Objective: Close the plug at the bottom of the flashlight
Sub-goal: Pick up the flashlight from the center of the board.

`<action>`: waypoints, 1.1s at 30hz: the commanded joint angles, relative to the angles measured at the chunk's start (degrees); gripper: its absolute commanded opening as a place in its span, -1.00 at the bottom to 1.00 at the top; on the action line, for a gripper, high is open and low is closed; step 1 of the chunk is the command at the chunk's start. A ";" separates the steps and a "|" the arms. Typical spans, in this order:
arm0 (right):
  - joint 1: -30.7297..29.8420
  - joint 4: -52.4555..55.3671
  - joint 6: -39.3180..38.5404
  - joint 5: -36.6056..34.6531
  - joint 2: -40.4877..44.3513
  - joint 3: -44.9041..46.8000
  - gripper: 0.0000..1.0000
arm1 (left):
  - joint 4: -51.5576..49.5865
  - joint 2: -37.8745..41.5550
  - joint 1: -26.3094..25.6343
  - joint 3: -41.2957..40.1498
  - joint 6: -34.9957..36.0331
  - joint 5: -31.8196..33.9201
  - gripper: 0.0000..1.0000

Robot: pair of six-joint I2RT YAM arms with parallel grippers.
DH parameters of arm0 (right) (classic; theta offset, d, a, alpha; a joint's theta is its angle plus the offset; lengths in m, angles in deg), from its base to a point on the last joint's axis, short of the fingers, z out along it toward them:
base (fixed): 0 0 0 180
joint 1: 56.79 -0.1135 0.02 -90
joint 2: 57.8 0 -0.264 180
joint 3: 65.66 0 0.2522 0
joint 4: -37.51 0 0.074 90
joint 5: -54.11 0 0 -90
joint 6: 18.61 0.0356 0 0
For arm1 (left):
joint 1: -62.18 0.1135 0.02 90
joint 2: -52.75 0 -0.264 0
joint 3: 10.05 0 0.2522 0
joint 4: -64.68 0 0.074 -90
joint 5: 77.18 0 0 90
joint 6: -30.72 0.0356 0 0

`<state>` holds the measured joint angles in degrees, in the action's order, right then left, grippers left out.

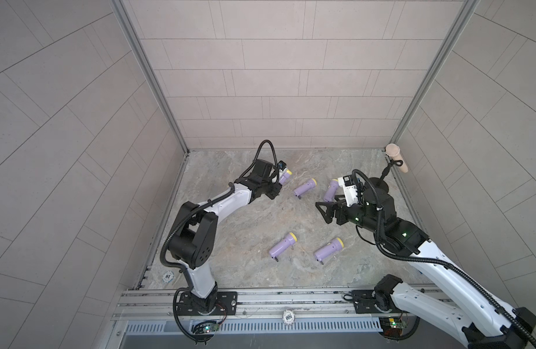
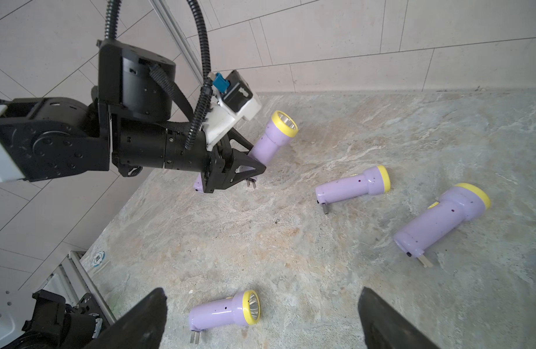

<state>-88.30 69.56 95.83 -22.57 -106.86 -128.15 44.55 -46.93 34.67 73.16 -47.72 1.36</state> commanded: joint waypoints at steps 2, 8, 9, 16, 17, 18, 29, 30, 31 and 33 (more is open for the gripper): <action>-0.11 -0.26 0.58 -1.79 1.67 -0.74 0.99 | 11.97 4.67 0.28 -2.36 -13.12 1.12 -1.00; -0.04 0.78 1.00 -2.90 1.98 -1.53 1.00 | 23.61 9.76 1.78 -8.36 -34.40 -0.64 -1.00; 0.03 0.88 1.03 -2.96 2.03 -1.60 1.00 | 26.99 10.82 1.99 -10.31 -38.25 -1.20 -1.00; 0.37 0.78 2.18 -3.13 1.64 -2.08 0.99 | 43.78 13.55 2.10 -19.56 -57.85 -1.50 -1.00; 0.58 0.79 2.41 -3.15 1.52 -2.28 1.00 | 46.46 13.79 2.19 -21.53 -61.11 -1.48 -1.00; 0.79 0.79 2.70 -3.06 1.47 -2.41 0.99 | 50.17 13.73 2.19 -23.33 -63.77 -1.53 -1.00; 6.09 -0.88 11.08 1.73 0.35 -2.29 1.00 | 74.91 12.35 2.27 -33.05 -81.96 -3.64 -1.00; 6.94 -1.82 12.76 3.05 0.14 -2.10 0.99 | 76.14 12.10 2.25 -33.22 -82.67 -3.91 -1.00; 7.51 -2.70 14.44 3.87 -0.10 -1.96 0.99 | 77.17 11.79 2.27 -33.37 -83.18 -4.32 -1.00; 8.66 -5.26 18.45 5.62 -0.68 -1.25 0.99 | 79.38 11.02 2.28 -33.89 -85.42 -4.62 -1.00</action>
<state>-80.93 68.31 107.11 -20.51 -107.23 -129.33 113.86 -35.11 36.70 40.22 -127.37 -2.19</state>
